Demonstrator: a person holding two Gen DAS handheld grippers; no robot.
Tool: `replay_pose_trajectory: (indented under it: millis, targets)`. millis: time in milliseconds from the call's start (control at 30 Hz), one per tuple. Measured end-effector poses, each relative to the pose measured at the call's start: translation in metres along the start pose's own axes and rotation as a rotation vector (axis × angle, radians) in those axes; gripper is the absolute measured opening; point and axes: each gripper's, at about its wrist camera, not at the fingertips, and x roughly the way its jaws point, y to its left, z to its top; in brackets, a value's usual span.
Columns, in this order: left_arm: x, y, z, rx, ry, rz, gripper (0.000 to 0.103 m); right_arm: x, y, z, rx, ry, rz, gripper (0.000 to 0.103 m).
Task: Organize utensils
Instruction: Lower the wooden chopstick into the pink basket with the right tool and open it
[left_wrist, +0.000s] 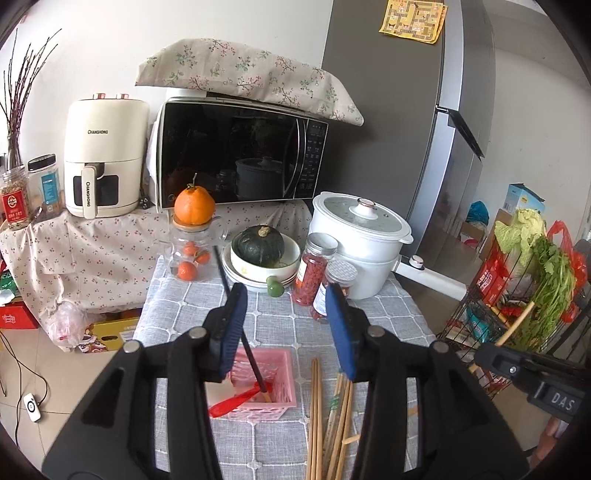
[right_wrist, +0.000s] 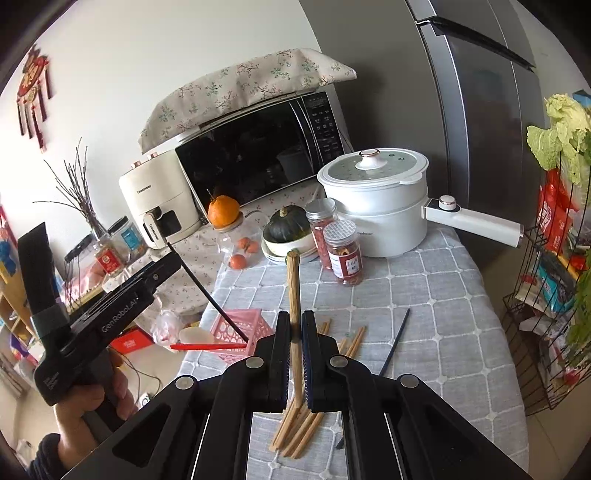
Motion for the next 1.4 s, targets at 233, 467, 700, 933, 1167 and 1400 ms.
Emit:
replay_pose_trajectory:
  millis: [233,467,700,933,1167,1400]
  targets:
    - [-0.033,0.018,-0.001,-0.027,0.035,-0.008,0.060,-0.007,0.016,0.007,0.001,-0.040,0.029,0.006]
    - [-0.046,0.053,-0.023,-0.063,0.158,0.016,0.070,-0.006,0.038,0.020,0.006,-0.098,0.053,0.006]
    - [-0.044,0.084,-0.046,-0.027,0.246,0.057,0.071,0.010,0.062,0.030,-0.005,-0.159,0.059,0.006]
    - [-0.042,0.097,-0.050,-0.032,0.276,0.058,0.071,0.049,0.090,0.030,-0.072,-0.113,0.000,0.006]
    - [-0.037,0.100,-0.056,-0.014,0.307,0.061,0.071,0.090,0.093,0.019,-0.080,-0.010,-0.007,0.006]
    - [-0.033,0.095,-0.060,-0.014,0.336,0.040,0.074,0.090,0.075,0.017,0.008,0.010,0.032,0.035]
